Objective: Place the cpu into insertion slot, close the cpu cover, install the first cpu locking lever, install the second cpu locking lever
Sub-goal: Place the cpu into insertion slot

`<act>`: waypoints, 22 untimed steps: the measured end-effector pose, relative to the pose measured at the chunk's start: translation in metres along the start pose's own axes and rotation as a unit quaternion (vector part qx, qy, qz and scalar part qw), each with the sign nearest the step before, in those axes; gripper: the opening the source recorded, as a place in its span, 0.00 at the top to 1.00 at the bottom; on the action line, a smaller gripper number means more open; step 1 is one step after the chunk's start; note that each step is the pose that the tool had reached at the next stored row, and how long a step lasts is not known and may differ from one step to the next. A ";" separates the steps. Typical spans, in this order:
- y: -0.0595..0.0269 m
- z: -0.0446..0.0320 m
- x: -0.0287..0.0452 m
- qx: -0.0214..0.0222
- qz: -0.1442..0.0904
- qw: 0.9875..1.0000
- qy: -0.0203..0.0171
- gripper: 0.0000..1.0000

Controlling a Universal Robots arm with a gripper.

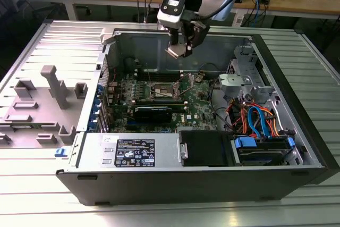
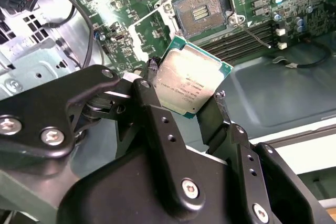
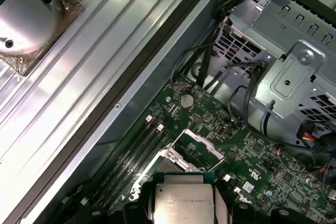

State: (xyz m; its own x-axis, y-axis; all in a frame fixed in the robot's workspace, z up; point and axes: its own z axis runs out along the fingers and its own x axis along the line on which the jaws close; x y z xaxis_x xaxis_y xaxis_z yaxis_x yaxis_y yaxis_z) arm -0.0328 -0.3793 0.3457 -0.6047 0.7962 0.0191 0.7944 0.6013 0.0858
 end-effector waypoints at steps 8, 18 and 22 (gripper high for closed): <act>-0.0003 0.0036 -0.0001 -0.001 0.049 0.999 -0.004 0.45; -0.0006 0.0071 -0.0001 -0.002 0.109 0.994 -0.010 0.45; -0.0006 0.0070 -0.0001 -0.002 0.109 0.994 -0.010 0.45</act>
State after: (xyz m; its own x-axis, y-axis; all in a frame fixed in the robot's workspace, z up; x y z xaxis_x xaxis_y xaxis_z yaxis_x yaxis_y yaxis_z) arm -0.0328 -0.3793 0.3386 -0.4173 0.9086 0.0181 0.9061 0.4145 0.0849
